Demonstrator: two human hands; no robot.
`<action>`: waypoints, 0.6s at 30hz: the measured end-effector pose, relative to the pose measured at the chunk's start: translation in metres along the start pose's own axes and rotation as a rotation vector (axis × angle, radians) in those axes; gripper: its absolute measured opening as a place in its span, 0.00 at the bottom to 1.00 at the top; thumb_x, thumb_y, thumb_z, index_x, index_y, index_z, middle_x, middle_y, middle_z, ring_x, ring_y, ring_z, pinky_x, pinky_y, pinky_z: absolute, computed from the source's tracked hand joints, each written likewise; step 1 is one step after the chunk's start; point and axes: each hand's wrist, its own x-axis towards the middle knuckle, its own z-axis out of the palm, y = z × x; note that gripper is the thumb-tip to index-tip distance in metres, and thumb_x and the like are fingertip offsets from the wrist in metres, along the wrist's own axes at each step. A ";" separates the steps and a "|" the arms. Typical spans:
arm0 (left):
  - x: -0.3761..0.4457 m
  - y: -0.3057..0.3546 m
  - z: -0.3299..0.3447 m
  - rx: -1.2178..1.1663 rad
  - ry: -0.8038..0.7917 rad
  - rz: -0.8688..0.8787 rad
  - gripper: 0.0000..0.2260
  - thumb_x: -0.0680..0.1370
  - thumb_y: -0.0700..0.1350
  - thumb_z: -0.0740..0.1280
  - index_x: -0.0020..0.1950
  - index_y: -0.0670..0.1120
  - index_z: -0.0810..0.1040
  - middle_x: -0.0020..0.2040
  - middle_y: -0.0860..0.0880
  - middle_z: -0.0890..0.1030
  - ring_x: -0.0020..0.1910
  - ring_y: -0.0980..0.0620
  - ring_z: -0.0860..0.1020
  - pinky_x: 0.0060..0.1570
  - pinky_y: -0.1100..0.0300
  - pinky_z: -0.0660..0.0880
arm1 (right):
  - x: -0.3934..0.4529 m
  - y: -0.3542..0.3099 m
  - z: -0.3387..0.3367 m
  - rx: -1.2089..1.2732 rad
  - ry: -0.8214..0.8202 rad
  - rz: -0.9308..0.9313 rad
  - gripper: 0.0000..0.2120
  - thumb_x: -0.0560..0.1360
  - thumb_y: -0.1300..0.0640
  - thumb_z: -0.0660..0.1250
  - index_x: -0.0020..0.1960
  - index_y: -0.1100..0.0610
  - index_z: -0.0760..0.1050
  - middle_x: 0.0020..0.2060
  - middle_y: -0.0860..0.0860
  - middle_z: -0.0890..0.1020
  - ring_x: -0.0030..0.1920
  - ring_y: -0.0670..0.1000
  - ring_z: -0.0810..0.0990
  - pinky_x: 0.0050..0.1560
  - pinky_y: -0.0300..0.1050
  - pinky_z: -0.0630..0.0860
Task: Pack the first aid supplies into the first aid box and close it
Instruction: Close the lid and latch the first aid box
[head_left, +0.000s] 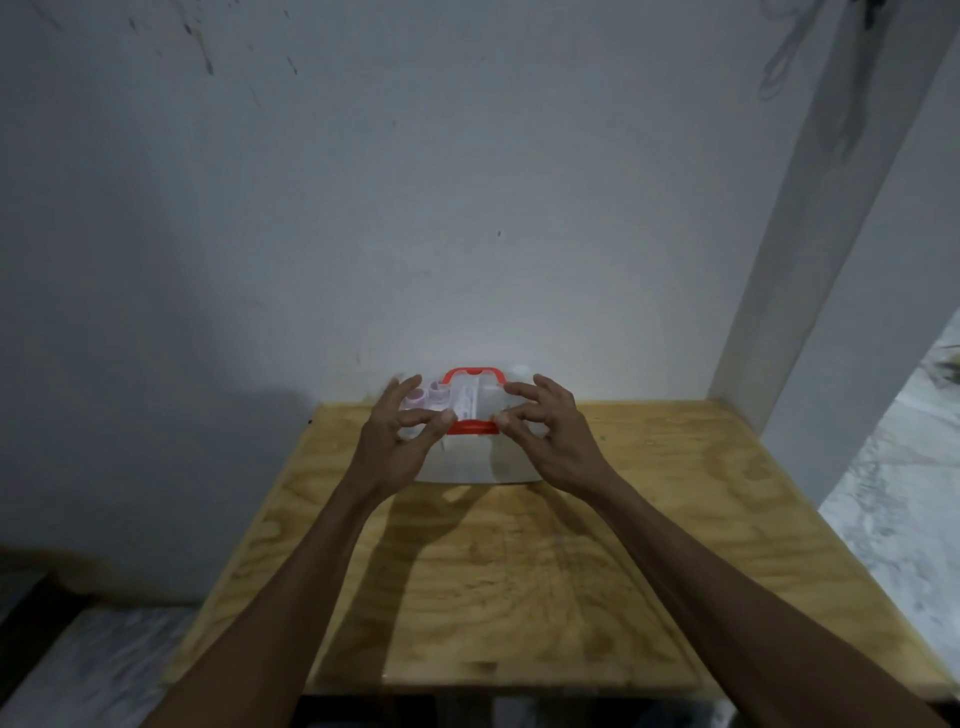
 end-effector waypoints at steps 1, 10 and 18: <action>-0.001 0.000 0.001 -0.001 0.006 -0.003 0.10 0.72 0.58 0.70 0.52 0.59 0.82 0.72 0.54 0.70 0.75 0.51 0.63 0.62 0.44 0.74 | 0.000 -0.001 0.000 0.003 0.002 0.006 0.14 0.76 0.44 0.66 0.50 0.53 0.84 0.68 0.46 0.75 0.73 0.49 0.59 0.68 0.49 0.59; -0.002 -0.008 0.003 0.068 0.003 0.110 0.08 0.70 0.50 0.77 0.47 0.58 0.84 0.73 0.50 0.70 0.75 0.50 0.62 0.70 0.39 0.64 | -0.003 -0.003 0.002 0.023 0.032 -0.017 0.14 0.71 0.46 0.75 0.53 0.50 0.82 0.68 0.48 0.75 0.73 0.52 0.61 0.69 0.51 0.59; -0.001 -0.015 0.009 0.152 0.035 0.164 0.33 0.68 0.65 0.70 0.69 0.52 0.74 0.72 0.49 0.72 0.74 0.48 0.64 0.70 0.38 0.65 | -0.004 0.009 0.019 -0.128 0.083 -0.014 0.34 0.70 0.31 0.65 0.71 0.46 0.70 0.74 0.47 0.68 0.75 0.51 0.55 0.73 0.61 0.58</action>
